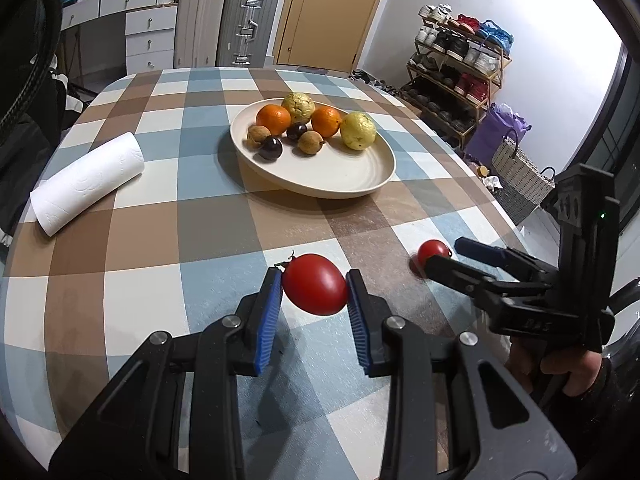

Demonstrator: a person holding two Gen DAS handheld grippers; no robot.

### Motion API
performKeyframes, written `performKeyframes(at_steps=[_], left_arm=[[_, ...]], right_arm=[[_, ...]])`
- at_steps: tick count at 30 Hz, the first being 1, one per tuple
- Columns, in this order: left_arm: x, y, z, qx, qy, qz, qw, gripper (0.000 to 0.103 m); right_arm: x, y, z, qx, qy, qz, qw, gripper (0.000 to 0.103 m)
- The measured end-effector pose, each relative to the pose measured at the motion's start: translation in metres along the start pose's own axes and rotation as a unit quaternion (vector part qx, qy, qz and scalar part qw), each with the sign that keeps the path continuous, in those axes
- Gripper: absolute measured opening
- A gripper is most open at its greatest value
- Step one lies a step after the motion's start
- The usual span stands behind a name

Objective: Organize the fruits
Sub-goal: 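Grasp the smaller red tomato with the right tool, then carry both tomatoes onto the cream plate and open both tools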

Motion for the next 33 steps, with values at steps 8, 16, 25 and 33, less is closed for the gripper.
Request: performKeyframes(at_steps=[8, 16, 25, 33], left_arm=[[0.002, -0.007, 0.000, 0.007, 0.003, 0.000, 1.0000, 0.030], [0.001, -0.009, 0.000, 0.011, 0.000, 0.003, 0.9999, 0.030], [0.001, -0.012, 0.011, 0.009, -0.005, 0.009, 0.9999, 0.030], [-0.003, -0.022, 0.044, 0.001, -0.016, 0.009, 0.9998, 0.030]], right_arm=[[0.001, -0.011, -0.007, 0.025, 0.020, -0.017, 0.999, 0.062], [-0.003, -0.015, -0.007, 0.024, 0.025, -0.039, 0.999, 0.040], [-0.004, -0.015, -0.005, 0.023, 0.019, -0.033, 0.999, 0.030], [-0.009, -0.001, 0.020, -0.006, 0.013, -0.015, 1.000, 0.030]])
Point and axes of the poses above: each gripper's, at about its wrist camera, not at the fingertips, and y roughly against the way its jaws point, x to its left, z to its top, the point moved 10 cm from there along -y, roughly the way its jaws point, and after that the axes turned 6 degrees about -y, right-handed, at the moved point
